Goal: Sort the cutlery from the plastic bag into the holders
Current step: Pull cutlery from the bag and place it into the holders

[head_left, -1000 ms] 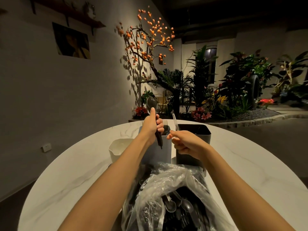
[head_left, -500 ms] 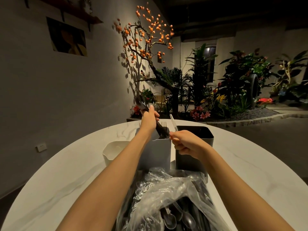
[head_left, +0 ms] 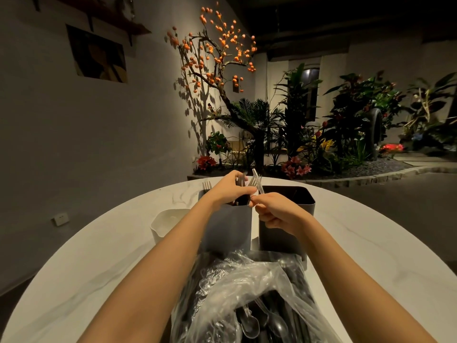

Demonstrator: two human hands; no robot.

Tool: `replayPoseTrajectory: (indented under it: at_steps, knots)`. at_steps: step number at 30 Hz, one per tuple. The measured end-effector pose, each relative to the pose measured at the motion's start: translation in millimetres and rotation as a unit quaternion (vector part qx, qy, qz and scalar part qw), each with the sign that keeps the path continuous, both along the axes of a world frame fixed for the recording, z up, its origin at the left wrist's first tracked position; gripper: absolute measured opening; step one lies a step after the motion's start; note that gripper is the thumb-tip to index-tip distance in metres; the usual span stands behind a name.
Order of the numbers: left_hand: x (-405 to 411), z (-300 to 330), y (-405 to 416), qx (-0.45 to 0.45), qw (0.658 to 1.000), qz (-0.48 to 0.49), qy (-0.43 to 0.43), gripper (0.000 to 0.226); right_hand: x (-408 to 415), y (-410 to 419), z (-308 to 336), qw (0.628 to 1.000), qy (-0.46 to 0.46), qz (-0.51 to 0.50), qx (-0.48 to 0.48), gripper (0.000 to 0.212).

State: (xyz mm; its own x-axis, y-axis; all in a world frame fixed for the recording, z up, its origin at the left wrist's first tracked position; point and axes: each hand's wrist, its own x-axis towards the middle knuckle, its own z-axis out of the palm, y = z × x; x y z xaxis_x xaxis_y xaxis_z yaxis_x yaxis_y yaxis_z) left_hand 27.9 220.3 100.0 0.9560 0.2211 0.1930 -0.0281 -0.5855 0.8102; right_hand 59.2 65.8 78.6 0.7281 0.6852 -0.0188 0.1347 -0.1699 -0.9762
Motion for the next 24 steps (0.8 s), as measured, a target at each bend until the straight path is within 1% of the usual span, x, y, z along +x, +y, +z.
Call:
replayPoseTrajectory:
  at_steps: [5,8,11,13,15,17,19,21,24]
  knots:
    - [-7,8,-2,-0.006,1.000,-0.012,-0.019,0.033,-5,-4,2,1.000,-0.005,-0.002,0.004,0.023]
    - [-12,13,-7,-0.022,0.999,-0.002,-0.031,0.039,-10,-5,5,1.000,-0.012,-0.008,0.003,0.023]
    - [-17,16,-9,-0.048,0.996,0.006,-0.078,0.039,-14,-3,7,1.000,-0.024,-0.011,-0.009,0.023]
    - [-25,19,-12,-0.043,0.993,0.002,-0.112,0.037,-18,-1,9,0.999,-0.030,-0.011,-0.017,0.022]
    - [-33,21,-12,-0.037,0.988,-0.010,-0.152,0.033,-23,0,10,0.999,-0.036,-0.011,-0.027,0.023]
    - [-44,24,-11,-0.052,0.981,-0.022,-0.187,0.028,-28,1,11,0.999,-0.035,-0.007,-0.036,0.024]
    - [-53,24,-7,-0.060,0.979,-0.030,-0.191,0.025,-32,2,13,0.998,-0.033,-0.002,-0.044,0.024]
    - [-62,23,-5,-0.041,0.983,-0.036,-0.175,0.018,-39,5,16,0.998,-0.036,0.007,-0.052,0.024]
    - [-73,17,1,-0.032,0.984,-0.017,-0.172,0.013,-49,11,20,0.998,-0.046,0.011,-0.051,0.025]
